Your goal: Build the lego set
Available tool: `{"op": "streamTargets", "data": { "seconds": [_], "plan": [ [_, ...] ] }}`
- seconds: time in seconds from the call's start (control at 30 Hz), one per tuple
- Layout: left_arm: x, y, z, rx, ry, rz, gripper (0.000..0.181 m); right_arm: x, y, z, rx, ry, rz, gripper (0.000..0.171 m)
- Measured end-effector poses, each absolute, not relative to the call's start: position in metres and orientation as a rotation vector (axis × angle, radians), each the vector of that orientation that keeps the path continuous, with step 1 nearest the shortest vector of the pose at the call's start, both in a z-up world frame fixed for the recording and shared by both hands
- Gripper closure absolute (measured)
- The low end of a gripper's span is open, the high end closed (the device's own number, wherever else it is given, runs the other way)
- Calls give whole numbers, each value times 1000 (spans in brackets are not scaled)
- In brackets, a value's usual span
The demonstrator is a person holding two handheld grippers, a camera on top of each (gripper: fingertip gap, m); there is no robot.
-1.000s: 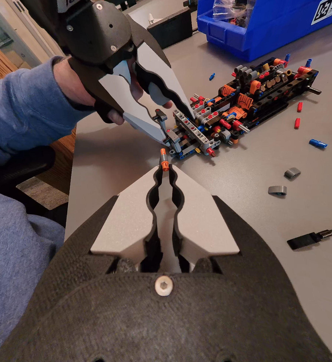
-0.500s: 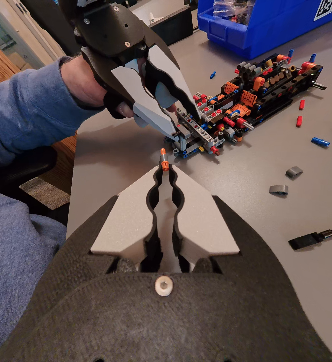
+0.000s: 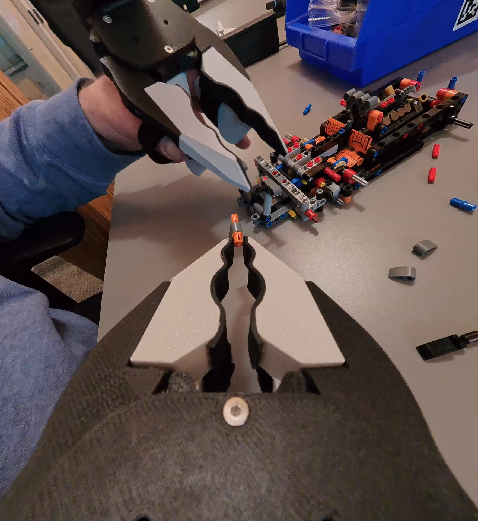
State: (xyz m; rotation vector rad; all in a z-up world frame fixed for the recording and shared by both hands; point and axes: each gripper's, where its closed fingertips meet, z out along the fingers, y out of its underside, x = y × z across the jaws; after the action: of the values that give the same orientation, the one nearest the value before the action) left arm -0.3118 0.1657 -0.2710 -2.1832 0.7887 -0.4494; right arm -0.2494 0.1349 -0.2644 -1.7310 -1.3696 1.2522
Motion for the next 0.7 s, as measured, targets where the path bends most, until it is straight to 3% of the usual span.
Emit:
{"op": "streamTargets", "data": {
  "seconds": [0.7],
  "plan": [
    [-336,142,-267,-2131,751,-324,136,-248,133,-267,-1723,-1387,1207,167]
  ]
}}
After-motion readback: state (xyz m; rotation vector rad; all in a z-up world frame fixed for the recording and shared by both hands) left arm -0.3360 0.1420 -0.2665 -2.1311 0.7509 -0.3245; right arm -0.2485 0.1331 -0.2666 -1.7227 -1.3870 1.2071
